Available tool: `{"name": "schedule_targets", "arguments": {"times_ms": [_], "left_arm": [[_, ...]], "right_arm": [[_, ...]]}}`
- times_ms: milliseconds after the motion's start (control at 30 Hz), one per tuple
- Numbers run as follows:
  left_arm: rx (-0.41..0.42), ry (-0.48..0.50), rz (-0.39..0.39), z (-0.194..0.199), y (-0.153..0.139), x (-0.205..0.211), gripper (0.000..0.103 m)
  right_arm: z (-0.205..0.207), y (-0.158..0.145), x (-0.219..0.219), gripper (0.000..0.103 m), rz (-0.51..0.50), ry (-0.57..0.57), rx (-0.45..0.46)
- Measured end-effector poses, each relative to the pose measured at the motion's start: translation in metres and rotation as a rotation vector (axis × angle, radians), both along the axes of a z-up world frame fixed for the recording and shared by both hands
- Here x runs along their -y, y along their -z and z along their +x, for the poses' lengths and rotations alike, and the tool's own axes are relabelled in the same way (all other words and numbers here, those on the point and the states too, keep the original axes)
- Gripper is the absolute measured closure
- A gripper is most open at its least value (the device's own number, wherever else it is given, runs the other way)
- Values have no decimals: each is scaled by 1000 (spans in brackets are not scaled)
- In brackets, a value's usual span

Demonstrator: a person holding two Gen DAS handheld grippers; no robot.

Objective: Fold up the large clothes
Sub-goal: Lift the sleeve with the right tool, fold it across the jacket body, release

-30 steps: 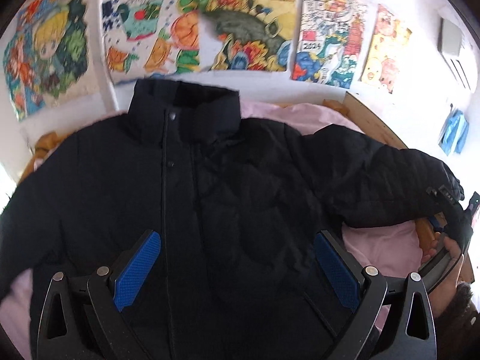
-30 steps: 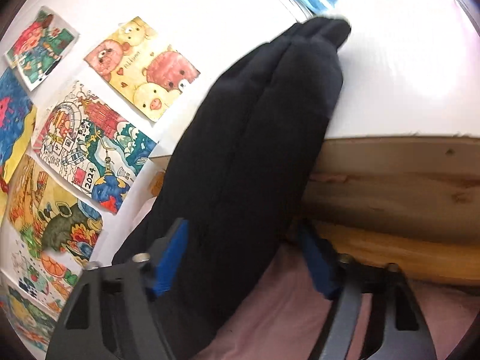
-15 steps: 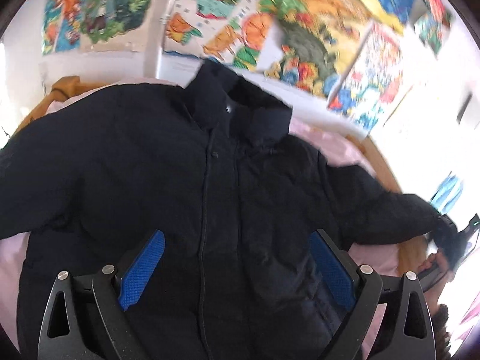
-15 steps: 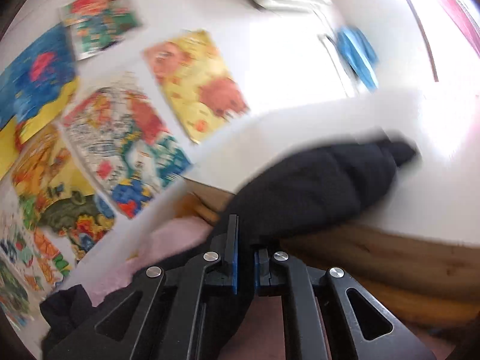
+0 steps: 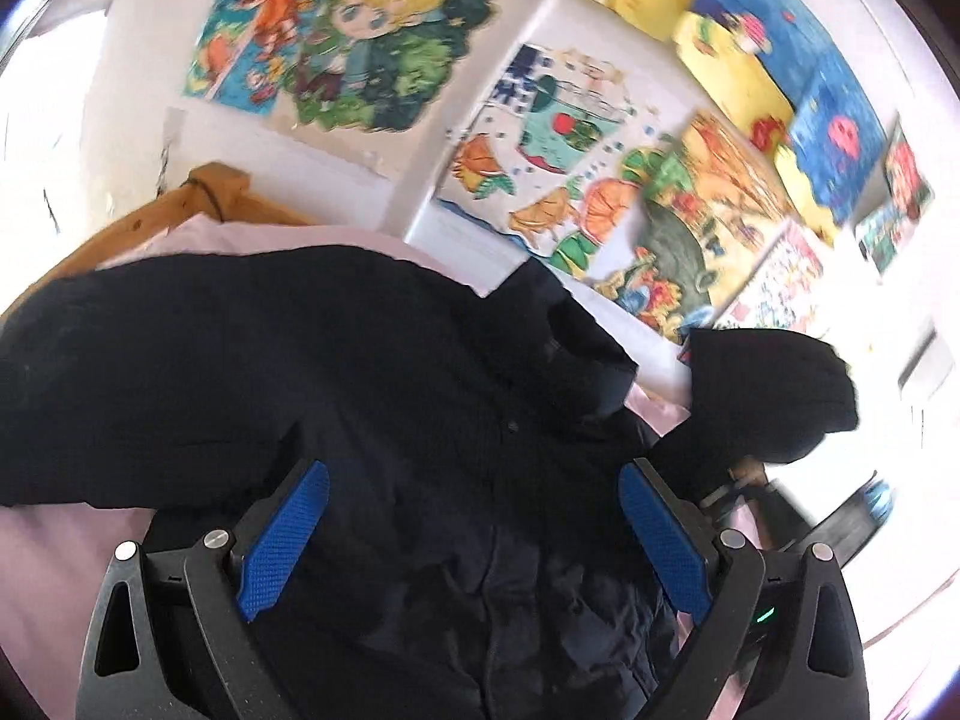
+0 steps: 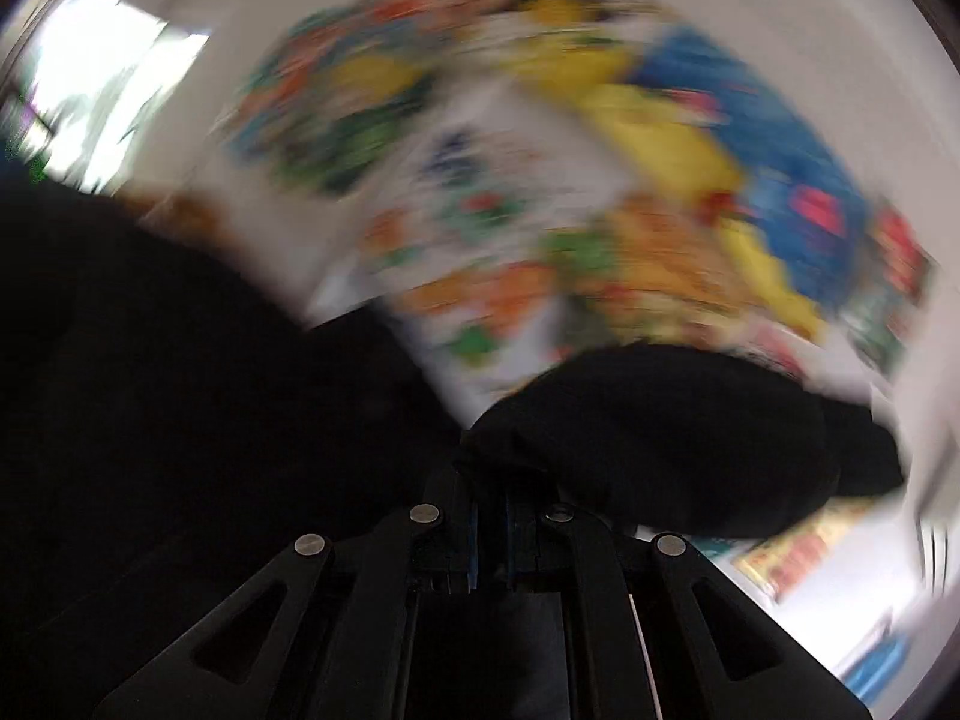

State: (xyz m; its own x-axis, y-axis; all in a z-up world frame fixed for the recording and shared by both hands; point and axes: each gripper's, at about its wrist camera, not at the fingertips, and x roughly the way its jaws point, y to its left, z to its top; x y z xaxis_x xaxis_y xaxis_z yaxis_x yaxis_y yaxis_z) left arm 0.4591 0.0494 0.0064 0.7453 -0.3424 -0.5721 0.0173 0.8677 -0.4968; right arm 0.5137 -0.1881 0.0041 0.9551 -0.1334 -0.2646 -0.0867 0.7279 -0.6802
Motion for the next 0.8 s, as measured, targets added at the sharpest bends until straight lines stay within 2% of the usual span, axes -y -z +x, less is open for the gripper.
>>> {"name": "schedule_targets", "arguments": {"times_ms": [100, 267, 333, 500, 600, 667, 733, 767, 800], "left_arm": [[-21, 26, -59, 12, 25, -8, 5], [-164, 69, -171, 41, 86, -13, 5], [-195, 90, -201, 45, 103, -13, 5], [-268, 99, -176, 60, 128, -6, 5], [-326, 52, -163, 68, 143, -8, 7], [-329, 33, -175, 73, 146, -8, 7], [-321, 15, -179, 77, 146, -7, 14], [-319, 2, -164, 79, 144, -6, 26], [-319, -6, -151, 80, 144, -5, 52]], "right_arm": [[0, 44, -35, 97, -48, -55, -134], [-2, 95, -52, 98, -13, -63, -326], [-6, 106, -52, 97, -18, -69, -353], [-16, 114, -55, 95, 8, -79, -402], [-32, 118, -50, 79, 46, -79, -435], [-49, 120, -39, 61, 89, -77, -447], [-55, 117, -25, 56, 129, -74, -459], [-63, 116, -19, 55, 153, -74, -469], [-63, 113, -16, 55, 165, -72, -477]]}}
